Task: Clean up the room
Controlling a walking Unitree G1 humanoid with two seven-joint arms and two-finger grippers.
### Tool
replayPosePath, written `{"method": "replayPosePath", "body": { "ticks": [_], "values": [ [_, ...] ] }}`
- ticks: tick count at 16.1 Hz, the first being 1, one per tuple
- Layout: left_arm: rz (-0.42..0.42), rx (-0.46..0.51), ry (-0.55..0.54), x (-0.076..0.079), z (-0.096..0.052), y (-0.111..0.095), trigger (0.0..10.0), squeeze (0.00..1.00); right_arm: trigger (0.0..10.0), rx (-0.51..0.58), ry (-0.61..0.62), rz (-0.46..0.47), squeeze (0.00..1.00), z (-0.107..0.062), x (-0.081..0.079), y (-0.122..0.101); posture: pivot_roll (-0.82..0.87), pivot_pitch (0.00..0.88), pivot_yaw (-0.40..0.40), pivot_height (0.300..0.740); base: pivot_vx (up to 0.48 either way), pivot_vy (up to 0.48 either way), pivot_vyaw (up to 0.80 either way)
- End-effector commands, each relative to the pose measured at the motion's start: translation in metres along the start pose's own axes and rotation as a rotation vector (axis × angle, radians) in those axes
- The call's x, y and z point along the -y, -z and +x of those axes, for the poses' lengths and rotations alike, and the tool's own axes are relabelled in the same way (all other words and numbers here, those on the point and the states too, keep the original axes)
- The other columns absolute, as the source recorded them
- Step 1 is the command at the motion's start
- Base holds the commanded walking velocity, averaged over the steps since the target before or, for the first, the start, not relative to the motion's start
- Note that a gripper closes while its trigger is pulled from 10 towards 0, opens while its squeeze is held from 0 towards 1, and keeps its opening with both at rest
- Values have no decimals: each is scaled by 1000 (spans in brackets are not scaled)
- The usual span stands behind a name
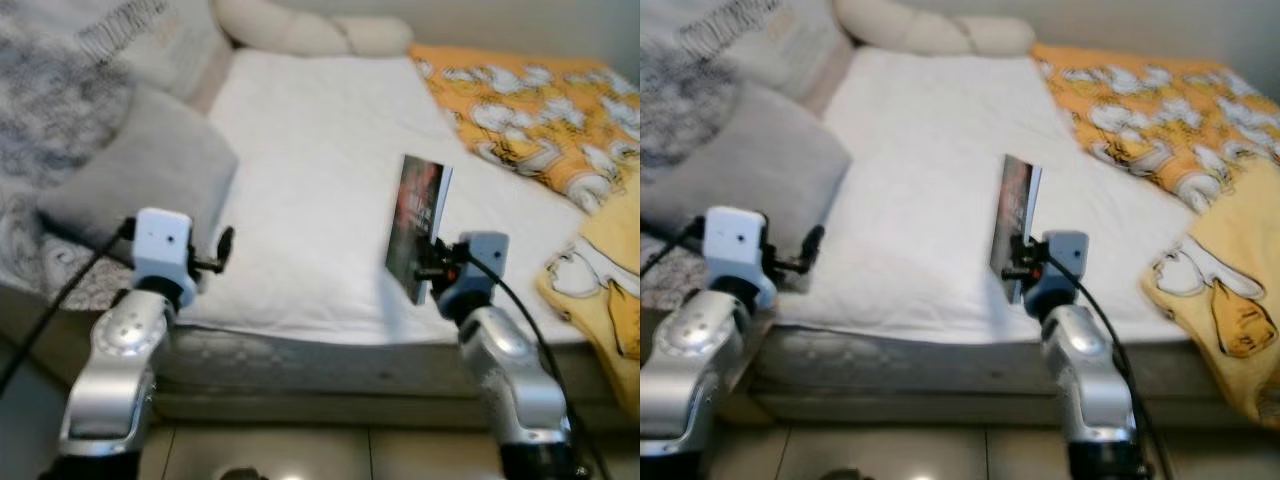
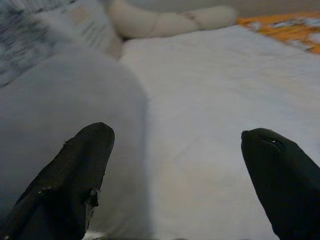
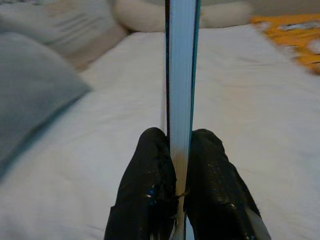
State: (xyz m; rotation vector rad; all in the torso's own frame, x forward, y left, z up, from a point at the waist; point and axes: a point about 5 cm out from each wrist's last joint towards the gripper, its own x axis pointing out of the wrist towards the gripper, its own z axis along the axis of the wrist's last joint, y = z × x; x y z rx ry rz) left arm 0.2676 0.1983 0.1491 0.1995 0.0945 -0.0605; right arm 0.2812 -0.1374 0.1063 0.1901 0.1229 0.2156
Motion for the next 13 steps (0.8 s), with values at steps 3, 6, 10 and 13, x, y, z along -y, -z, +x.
{"method": "replayPosePath", "body": {
  "ticks": [3, 6, 10, 13],
  "values": [
    [5, 16, 11, 3, 2, -4, 10000, 0, 10000, 53, -30, -5, 0, 2, -3, -13, 37, 0, -69, 740, 356, 0, 0],
    [8, 15, 14, 3, 2, -4, 10000, 0, 10000, 51, -33, -5, 0, 2, -3, -12, 37, 0, -68, 740, 356, 0, 0],
    [12, 17, 15, 2, 3, -5, 10000, 0, 10000, 50, -34, -5, 0, 2, -4, -12, 40, 0, -66, 740, 354, 0, 0],
    [15, 18, 16, 2, 3, -5, 10000, 0, 10000, 49, -36, -2, 0, 3, -4, -12, 40, 0, -66, 740, 354, 0, 0]
  ]
}}
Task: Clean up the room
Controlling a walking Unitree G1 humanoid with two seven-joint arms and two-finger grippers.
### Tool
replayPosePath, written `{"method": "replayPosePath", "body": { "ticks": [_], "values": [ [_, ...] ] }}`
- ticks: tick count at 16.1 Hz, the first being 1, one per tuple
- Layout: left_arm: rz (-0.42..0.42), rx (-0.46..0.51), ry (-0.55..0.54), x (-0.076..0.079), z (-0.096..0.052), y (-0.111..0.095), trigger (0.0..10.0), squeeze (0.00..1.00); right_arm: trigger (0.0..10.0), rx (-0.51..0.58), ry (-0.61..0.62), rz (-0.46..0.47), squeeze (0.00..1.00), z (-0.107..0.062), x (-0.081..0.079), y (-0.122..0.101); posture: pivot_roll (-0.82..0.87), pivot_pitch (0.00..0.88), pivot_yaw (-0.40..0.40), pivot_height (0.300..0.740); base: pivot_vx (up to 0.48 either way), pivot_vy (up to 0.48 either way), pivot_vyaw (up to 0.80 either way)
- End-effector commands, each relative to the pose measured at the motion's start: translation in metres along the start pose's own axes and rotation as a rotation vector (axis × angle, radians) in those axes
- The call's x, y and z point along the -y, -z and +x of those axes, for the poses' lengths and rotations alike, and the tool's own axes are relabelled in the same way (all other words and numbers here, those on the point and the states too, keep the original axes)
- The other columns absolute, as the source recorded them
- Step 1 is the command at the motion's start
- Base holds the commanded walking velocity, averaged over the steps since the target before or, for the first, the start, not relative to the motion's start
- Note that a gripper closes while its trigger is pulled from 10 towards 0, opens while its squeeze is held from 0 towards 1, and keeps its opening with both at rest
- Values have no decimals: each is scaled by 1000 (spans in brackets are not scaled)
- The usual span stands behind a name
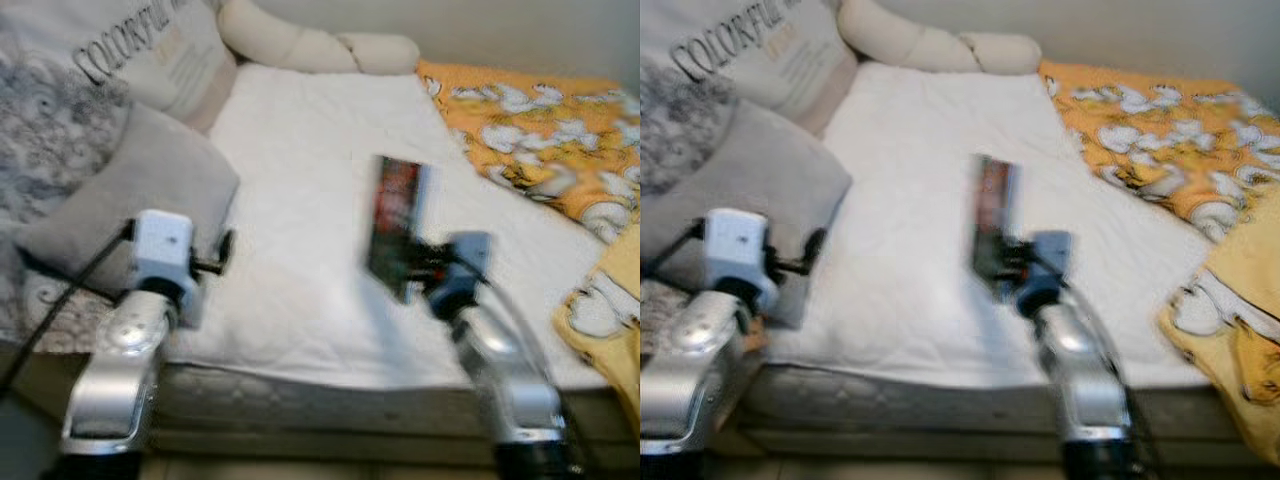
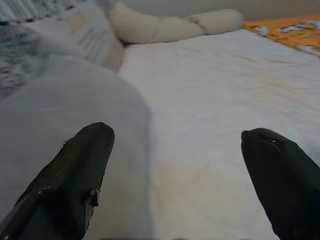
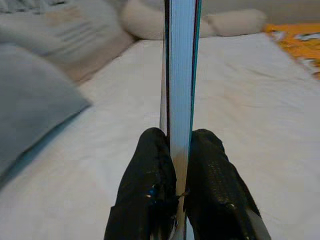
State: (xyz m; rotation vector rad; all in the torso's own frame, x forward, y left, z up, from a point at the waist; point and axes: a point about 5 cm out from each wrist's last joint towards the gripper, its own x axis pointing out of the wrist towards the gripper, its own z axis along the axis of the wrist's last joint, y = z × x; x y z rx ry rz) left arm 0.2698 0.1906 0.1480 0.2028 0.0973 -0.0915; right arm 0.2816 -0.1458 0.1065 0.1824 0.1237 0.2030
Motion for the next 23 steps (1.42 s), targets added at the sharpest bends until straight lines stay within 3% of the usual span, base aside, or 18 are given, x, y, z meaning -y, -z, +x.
{"method": "replayPosePath", "body": {
  "ticks": [1, 11, 15, 17, 19, 23],
  "values": [
    [11, 17, -14, -6, 0, -5, 10000, 0, 10000, 50, -49, 5, 0, 4, -13, -10, 41, 0, -66, 740, 352, 0, 0],
    [37, 12, 1, -6, -3, -4, 10000, 0, 10000, 47, -47, 13, 0, 2, -13, -9, 28, 0, -58, 740, 341, 0, 0],
    [97, -10, 91, 4, -9, -1, 10000, 0, 10000, 11, -48, 43, 0, 3, -8, -7, 44, 0, -73, 740, 0, 0, 0],
    [129, -18, 151, 3, -13, -1, 10000, 0, 10000, 8, -100, 136, 0, 15, -9, -14, 50, 0, -74, 740, 0, 0, 0],
    [153, -22, 205, 3, -15, -1, 10000, 0, 10000, -31, -143, 150, 0, 25, -10, -15, 52, 0, -71, 740, 0, 0, 0],
    [201, -63, 371, 4, -22, 0, 10000, 0, 10000, -218, -314, 286, 0, 50, -21, -8, 56, 0, -59, 740, 0, 0, 0]
  ]
}}
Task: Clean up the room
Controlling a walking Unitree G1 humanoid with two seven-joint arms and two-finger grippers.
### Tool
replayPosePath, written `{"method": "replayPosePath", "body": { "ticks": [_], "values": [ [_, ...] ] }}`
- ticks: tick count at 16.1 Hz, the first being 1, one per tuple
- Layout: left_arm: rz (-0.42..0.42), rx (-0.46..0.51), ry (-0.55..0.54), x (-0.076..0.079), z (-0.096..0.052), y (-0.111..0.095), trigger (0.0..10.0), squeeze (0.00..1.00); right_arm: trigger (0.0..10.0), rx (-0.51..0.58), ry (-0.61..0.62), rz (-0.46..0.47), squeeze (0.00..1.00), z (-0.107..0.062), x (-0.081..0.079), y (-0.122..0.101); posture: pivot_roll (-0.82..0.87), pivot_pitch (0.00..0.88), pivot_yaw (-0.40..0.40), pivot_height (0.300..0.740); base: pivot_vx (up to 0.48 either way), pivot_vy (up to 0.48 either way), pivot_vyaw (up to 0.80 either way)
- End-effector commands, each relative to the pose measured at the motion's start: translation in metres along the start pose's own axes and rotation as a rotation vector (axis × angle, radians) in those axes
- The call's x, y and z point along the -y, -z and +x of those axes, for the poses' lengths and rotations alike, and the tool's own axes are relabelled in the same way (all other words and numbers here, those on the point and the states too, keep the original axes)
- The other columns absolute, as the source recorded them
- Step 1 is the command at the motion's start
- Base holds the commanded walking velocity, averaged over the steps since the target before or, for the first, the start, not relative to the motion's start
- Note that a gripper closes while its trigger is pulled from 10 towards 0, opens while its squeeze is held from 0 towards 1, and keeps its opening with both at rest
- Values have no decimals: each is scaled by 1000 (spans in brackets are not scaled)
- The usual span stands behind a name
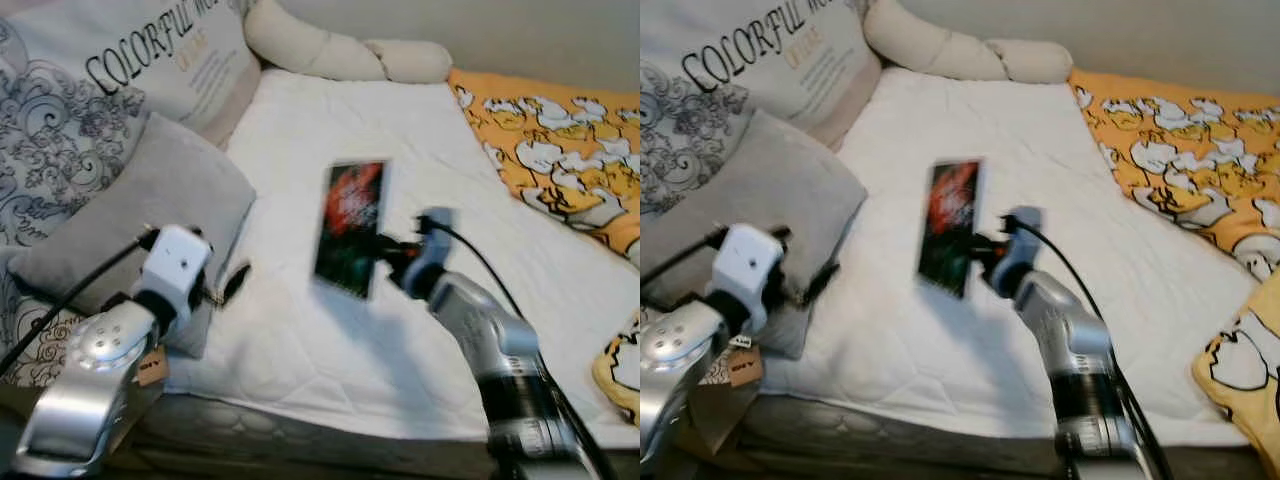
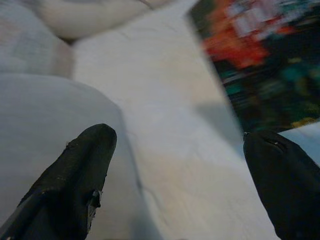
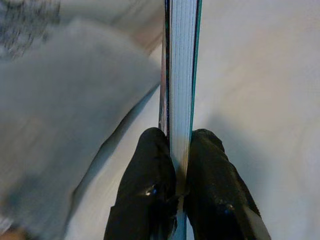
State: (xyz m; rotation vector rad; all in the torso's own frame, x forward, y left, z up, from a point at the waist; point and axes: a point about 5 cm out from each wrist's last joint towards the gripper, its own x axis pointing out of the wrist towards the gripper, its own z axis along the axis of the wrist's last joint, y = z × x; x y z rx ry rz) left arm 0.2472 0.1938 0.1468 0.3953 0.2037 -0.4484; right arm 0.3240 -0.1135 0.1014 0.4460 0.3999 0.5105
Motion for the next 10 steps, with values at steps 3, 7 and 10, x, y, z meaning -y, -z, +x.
{"method": "replayPosePath", "body": {
  "ticks": [3, 7, 10],
  "values": [
    [55, -56, 186, 7, -14, 0, 10000, 0, 10000, -76, -118, 114, 0, 20, -5, -4, 75, 0, -59, 740, 0, 0, 0],
    [87, -159, 322, 6, -44, 2, 10000, 0, 10000, -150, -143, 275, 0, 41, -8, 4, 138, 0, -63, 740, 0, 0, 0],
    [103, -203, 375, 5, -57, -1, 10000, 0, 10000, -204, -90, 255, 0, 44, -6, 18, 182, 0, -62, 740, 0, 0, 0]
  ]
}}
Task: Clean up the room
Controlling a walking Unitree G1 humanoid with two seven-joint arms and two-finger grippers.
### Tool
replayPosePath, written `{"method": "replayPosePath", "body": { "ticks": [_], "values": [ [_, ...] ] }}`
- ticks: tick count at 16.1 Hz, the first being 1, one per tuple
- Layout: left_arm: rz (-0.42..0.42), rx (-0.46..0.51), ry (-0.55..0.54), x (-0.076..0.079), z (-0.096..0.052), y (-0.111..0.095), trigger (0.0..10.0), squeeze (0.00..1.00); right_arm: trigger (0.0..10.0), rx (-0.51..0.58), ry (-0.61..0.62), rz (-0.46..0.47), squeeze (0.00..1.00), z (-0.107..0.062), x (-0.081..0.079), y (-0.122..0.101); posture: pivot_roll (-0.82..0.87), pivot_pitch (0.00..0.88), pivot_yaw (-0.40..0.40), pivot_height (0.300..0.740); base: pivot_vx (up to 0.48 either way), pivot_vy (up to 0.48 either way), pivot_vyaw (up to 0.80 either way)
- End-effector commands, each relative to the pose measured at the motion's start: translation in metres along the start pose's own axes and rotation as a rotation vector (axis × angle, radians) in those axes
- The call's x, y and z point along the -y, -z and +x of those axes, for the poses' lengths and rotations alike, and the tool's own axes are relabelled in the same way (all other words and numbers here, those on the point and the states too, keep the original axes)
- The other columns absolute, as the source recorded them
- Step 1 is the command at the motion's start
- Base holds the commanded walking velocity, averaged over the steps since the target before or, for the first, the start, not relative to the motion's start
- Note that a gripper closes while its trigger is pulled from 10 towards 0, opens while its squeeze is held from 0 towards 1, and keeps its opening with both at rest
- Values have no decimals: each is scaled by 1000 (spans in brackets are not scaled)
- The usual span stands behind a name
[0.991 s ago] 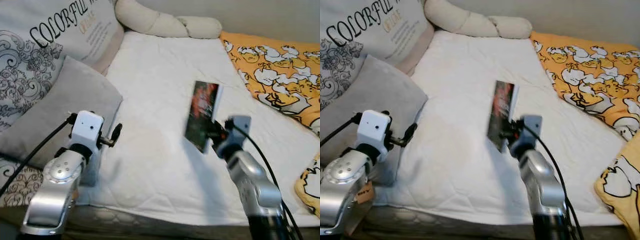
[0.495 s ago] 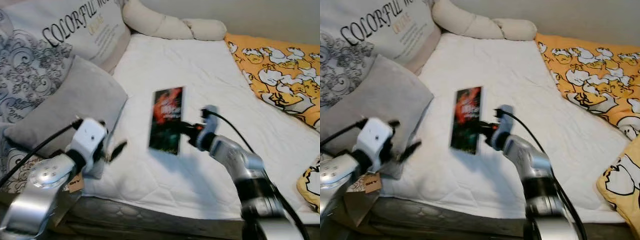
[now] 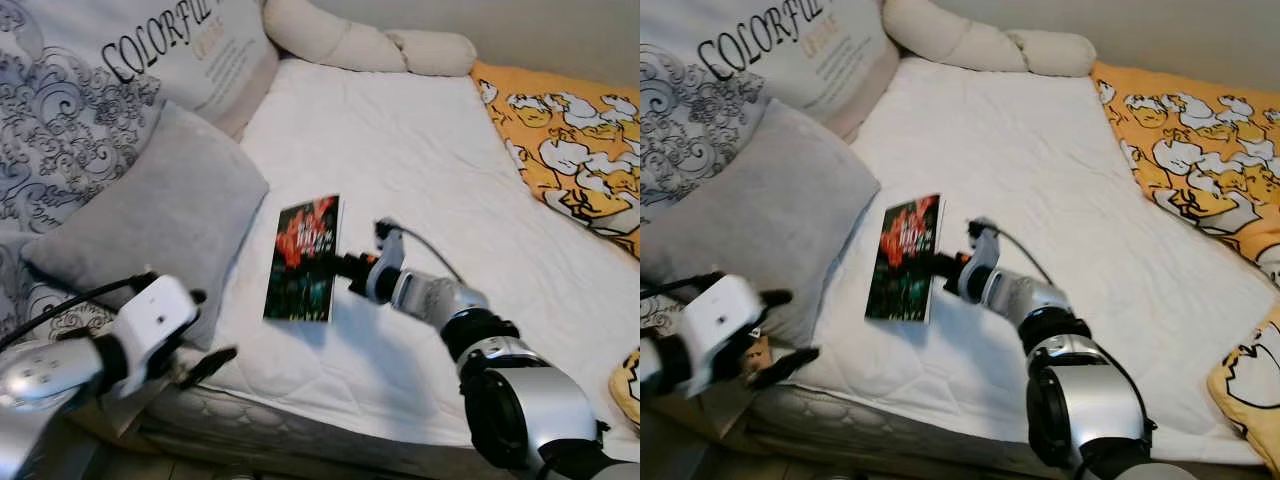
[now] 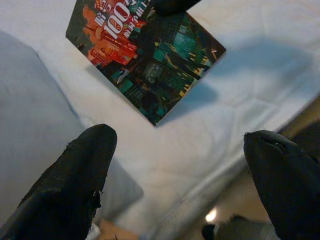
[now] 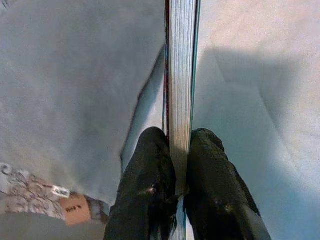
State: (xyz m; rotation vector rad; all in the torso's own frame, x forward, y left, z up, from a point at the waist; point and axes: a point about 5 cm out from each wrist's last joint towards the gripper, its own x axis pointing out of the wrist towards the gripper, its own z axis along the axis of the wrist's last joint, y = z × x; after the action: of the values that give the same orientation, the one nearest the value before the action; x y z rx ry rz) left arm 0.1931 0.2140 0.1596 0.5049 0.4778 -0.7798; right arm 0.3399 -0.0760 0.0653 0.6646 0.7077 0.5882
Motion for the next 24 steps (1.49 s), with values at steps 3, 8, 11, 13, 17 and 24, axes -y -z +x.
{"method": "replayPosePath", "body": {
  "ticks": [3, 8, 11, 13, 17, 24],
  "values": [
    [18, -13, 18, 4, -10, -7, 10000, 0, 10000, -6, 94, -122, 0, 5, 2, 3, 227, 26, -59, 740, 0, 0, 0],
    [10, -21, 29, 10, -12, -10, 10000, 0, 10000, -14, 265, -220, 1000, 2, 17, 12, 241, 59, -68, 740, 0, 0, 0],
    [4, -17, 36, 14, -10, -11, 10000, 0, 10000, -8, 316, -243, 1000, 1, 22, 13, 248, 56, -75, 740, 0, 0, 0],
    [0, -17, 39, 16, -8, -10, 10000, 0, 10000, -8, 366, -304, 1000, -2, 28, 13, 244, 46, -76, 740, 0, 0, 0],
    [-8, -8, 40, 17, 0, -10, 10000, 0, 10000, 17, 395, -271, 1000, -10, 38, 11, 208, 0, -70, 740, 0, 0, 0],
    [-220, 157, -301, -1, 41, -10, 10000, 0, 10000, 183, 283, -282, 1000, -27, 49, 1, 91, 0, -47, 740, 0, 0, 0]
  ]
}}
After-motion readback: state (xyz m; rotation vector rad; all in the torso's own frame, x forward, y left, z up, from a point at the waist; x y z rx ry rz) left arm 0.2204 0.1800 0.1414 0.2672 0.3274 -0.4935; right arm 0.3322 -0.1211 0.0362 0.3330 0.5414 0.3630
